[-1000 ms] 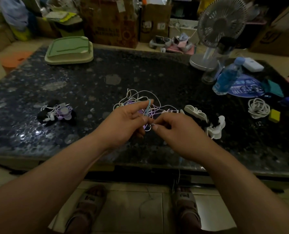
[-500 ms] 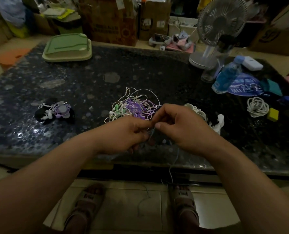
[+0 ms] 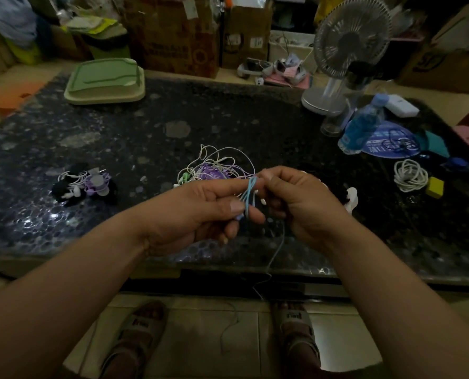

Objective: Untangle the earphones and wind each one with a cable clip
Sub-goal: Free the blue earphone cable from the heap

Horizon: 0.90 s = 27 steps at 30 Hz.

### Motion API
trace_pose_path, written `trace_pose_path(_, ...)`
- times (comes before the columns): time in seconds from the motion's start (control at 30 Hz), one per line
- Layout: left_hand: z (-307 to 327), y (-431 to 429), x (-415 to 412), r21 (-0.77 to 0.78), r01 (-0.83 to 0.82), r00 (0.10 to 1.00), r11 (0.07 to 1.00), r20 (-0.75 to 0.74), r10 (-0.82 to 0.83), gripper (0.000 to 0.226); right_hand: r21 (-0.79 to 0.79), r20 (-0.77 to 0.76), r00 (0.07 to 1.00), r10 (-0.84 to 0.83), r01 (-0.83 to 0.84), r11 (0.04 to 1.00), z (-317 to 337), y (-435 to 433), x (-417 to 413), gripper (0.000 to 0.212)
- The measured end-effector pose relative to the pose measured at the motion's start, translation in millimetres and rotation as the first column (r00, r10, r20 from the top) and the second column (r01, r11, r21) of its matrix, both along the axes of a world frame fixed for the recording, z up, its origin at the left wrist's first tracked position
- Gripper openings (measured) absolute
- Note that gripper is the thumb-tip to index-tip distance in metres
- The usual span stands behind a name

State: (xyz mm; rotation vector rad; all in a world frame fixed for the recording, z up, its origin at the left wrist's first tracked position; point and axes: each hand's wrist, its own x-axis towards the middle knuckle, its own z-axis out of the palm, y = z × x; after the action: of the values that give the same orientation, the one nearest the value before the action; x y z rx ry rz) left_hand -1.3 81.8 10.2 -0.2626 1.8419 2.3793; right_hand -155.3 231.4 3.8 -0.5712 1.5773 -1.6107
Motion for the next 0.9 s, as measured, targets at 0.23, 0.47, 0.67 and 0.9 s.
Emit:
trace_pose_path(0.23, 0, 5, -4, 0.023, -0.080, 0.997, 0.996, -0.001, 0.080, 0.042, 0.138, -0.127, 0.989, -0.075, 0.093, 0.986, -15, -11, 19, 0.027)
trace_pose_path(0.47, 3, 4, -4, 0.031, -0.062, 0.998, 0.998, 0.001, 0.062, 0.045, 0.113, -0.171, 0.976, -0.134, 0.155, 0.982, -12, -13, 20, 0.021)
trace_pose_path(0.67, 4, 7, 1, -0.039, 0.039, 0.999, 0.998, 0.009, -0.039, 0.040, 0.024, -0.389, 0.893, -0.227, 0.256, 0.966, -5, -11, 4, 0.017)
trace_pose_path(0.9, 5, 4, 0, -0.071, -0.070, 0.997, 0.995, -0.044, 0.067, 0.048, 0.067, -0.170, 0.977, -0.127, 0.140, 0.988, -6, -13, 17, 0.024)
